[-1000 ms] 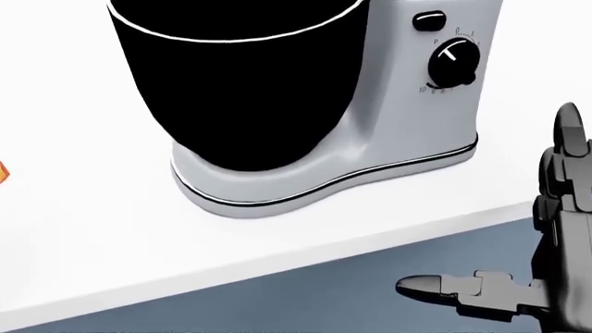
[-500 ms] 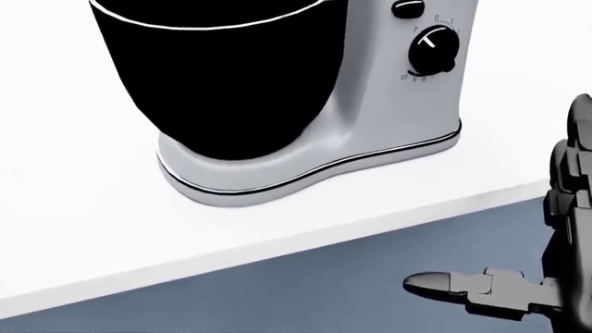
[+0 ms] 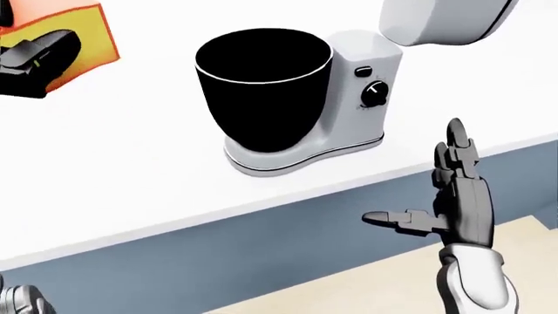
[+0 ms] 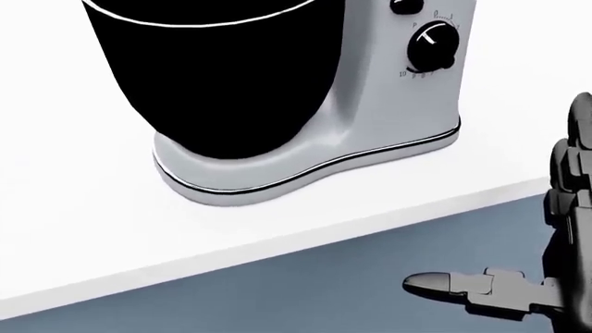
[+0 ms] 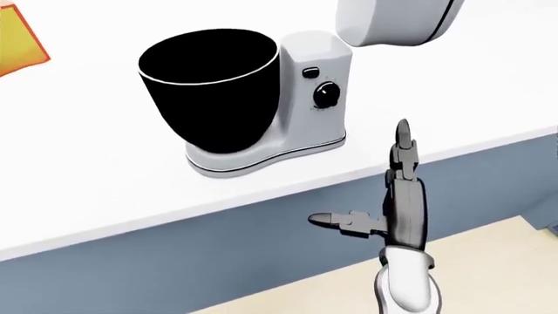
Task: Place the cheese in the stand mixer bowl.
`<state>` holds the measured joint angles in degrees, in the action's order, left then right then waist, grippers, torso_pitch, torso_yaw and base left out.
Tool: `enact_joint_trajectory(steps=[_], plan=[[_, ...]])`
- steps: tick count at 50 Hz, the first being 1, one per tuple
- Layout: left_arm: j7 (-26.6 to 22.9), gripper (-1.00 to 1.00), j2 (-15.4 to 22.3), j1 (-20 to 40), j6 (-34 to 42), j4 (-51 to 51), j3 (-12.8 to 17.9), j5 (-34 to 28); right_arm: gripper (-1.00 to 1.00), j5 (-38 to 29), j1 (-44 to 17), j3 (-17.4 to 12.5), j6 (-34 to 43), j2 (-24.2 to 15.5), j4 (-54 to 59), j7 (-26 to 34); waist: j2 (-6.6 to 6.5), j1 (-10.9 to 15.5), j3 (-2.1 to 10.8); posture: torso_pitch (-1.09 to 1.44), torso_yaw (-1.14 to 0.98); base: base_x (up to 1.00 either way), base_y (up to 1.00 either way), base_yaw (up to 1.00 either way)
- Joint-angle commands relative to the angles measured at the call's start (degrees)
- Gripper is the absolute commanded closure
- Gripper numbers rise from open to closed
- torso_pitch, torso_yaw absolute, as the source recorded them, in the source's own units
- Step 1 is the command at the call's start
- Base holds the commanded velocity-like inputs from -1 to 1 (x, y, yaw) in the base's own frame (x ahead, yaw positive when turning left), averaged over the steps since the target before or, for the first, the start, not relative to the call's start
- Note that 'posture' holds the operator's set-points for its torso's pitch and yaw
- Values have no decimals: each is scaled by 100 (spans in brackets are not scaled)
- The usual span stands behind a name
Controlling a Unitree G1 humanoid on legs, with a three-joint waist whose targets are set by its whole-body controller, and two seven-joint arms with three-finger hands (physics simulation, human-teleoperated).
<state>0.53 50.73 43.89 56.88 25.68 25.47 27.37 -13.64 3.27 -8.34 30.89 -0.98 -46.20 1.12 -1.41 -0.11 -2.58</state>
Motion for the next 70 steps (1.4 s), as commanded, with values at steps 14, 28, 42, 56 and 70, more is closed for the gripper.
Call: enact_joint_trajectory(steps=[14, 28, 42, 56, 70], plan=[[-298, 100, -229, 1060, -523, -598, -589, -902, -100, -21, -83, 5, -199, -29, -188, -27, 13, 1, 120, 0, 0, 0, 0, 0], [-715, 100, -998, 1634, -488, -817, -966, -1776, -100, -90, -158, -61, -74, -77, -293, 54, 83, 5, 123, 0, 0, 0, 0, 0], [-1075, 100, -1432, 1948, -711, -1183, -1206, -2433, -100, -85, -166, -85, -42, -63, -365, 63, 125, 17, 126, 0, 0, 0, 0, 0], [-1288, 100, -1878, 2165, -937, -1491, -1393, -2816, -100, -41, -135, -115, -64, -53, -362, 50, 156, 29, 134, 0, 0, 0, 0, 0], [-1513, 100, -2176, 2356, -1185, -1767, -1581, -3176, -100, 28, -151, -156, -90, -64, -334, 49, 184, 32, 136, 0, 0, 0, 0, 0]])
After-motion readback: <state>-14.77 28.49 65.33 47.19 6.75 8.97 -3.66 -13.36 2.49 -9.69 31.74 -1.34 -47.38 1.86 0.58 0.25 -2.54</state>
